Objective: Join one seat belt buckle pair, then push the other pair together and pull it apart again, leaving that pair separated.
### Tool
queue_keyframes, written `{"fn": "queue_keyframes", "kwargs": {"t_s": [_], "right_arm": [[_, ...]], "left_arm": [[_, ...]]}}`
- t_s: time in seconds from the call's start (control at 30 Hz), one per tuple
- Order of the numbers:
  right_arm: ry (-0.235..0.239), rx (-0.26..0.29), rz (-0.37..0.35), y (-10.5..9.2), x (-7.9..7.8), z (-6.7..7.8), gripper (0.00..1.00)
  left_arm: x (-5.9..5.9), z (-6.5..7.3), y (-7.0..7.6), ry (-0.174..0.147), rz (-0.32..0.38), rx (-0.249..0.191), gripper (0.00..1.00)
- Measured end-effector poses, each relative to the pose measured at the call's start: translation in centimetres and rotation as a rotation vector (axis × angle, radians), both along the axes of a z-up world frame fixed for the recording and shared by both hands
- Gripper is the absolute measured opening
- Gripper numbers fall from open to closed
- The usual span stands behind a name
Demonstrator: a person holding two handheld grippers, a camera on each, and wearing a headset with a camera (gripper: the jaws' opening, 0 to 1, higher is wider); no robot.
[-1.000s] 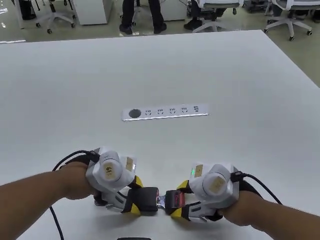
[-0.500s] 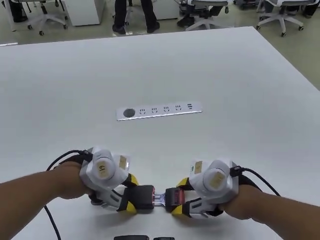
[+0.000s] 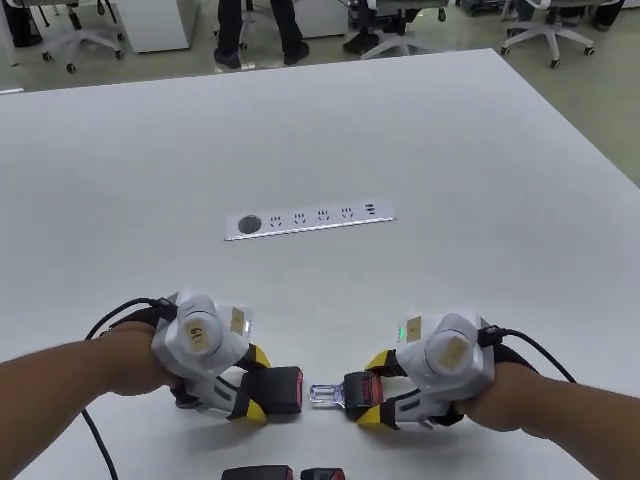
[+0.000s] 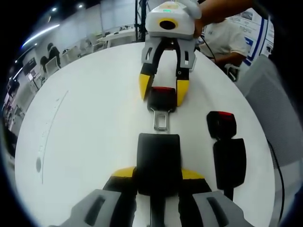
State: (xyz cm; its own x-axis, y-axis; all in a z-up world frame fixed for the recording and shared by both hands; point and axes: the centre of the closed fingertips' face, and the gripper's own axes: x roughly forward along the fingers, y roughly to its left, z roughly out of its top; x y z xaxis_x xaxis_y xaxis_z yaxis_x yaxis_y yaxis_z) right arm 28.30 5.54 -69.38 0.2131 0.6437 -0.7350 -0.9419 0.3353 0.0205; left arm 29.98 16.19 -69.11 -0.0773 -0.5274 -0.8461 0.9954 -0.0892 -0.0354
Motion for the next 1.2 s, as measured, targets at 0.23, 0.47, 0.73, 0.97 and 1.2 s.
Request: {"fn": "queue_keyframes", "kwargs": {"t_s": [0.23, 0.47, 0.73, 0.97, 1.2], "right_arm": [[-0.002, -0.01, -0.025, -2.0, 0.1, -0.4, 0.33], [0.003, -0.007, -0.042, -3.6, 0.1, -0.5, 0.33], [0.014, -0.014, -0.034, -5.3, -0.3, -0.4, 0.34], [0.021, -0.013, -0.045, -6.8, -0.7, -0.2, 0.34], [0.021, -0.022, -0.047, -8.0, -0.9, 0.0, 0.34]], "left_arm": [[0.0, 0.1, -0.1, 0.001, -0.007, 0.003, 0.34], [0.1, 0.1, -0.1, 0.003, -0.008, 0.006, 0.34], [0.2, 0.1, -0.1, 0.004, -0.01, 0.007, 0.34], [0.1, 0.1, 0.0, 0.004, -0.009, 0.006, 0.34], [0.1, 0.0, 0.0, 0.006, -0.012, 0.006, 0.34]]}}
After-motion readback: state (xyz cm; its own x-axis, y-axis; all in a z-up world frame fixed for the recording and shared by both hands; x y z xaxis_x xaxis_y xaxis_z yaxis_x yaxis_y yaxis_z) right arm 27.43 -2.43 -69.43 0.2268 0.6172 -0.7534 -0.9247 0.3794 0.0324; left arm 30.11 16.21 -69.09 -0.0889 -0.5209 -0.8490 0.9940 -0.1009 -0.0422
